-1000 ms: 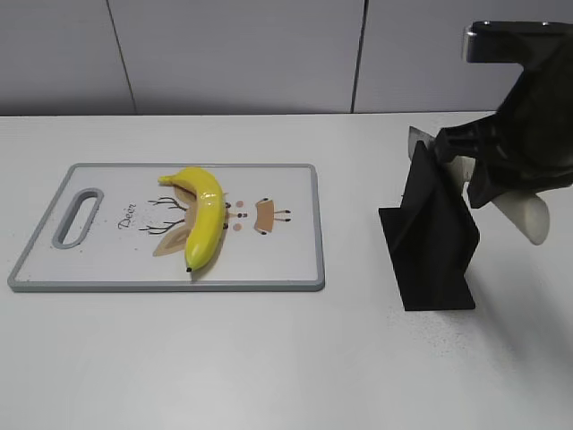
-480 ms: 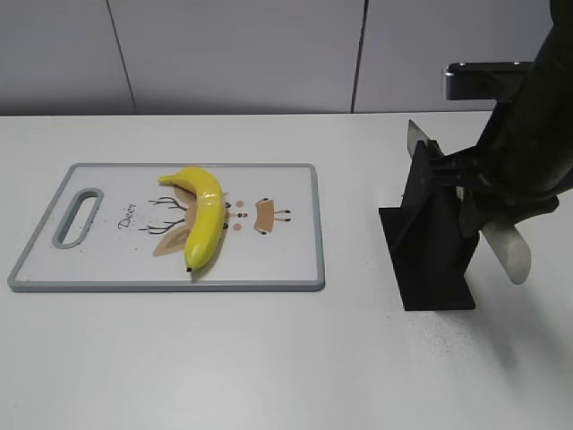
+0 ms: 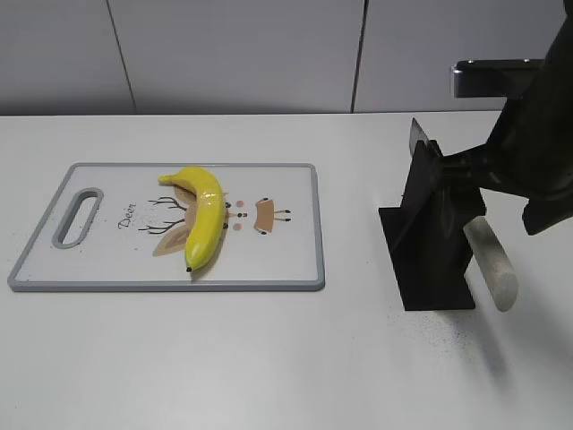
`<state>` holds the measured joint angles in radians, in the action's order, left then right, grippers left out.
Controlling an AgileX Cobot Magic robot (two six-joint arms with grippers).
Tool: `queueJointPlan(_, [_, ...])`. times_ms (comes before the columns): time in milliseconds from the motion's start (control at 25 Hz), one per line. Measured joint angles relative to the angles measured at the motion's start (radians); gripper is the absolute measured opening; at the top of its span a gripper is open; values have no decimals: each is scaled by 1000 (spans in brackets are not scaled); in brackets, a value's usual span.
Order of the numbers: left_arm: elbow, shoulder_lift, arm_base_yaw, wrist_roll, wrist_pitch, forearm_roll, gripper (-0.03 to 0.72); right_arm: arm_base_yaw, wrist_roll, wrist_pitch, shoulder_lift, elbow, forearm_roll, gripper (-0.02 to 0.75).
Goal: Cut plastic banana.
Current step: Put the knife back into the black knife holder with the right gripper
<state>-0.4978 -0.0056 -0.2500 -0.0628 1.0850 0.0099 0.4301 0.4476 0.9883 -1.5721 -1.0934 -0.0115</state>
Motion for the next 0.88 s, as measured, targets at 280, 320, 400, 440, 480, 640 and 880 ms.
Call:
queueJointPlan(280, [0,0,0,0,0,-1,573,0,-19,-1,117,0,0,671])
queueJointPlan(320, [0,0,0,0,0,-1,573,0,-38,0,139,0,0,671])
queueJointPlan(400, [0,0,0,0,0,-1,573,0,-78,7,179,0,1,666])
queueJointPlan(440, [0,0,0,0,0,-1,573,0,-102,11,202,0,2,664])
queueJointPlan(480, [0,0,0,0,0,-1,573,0,-129,18,221,0,4,663])
queueJointPlan(640, [0,0,0,0,0,-1,572,0,-220,52,309,0,11,642])
queueJointPlan(880, [0,0,11,0,-1,-3,572,0,-323,58,438,1,18,616])
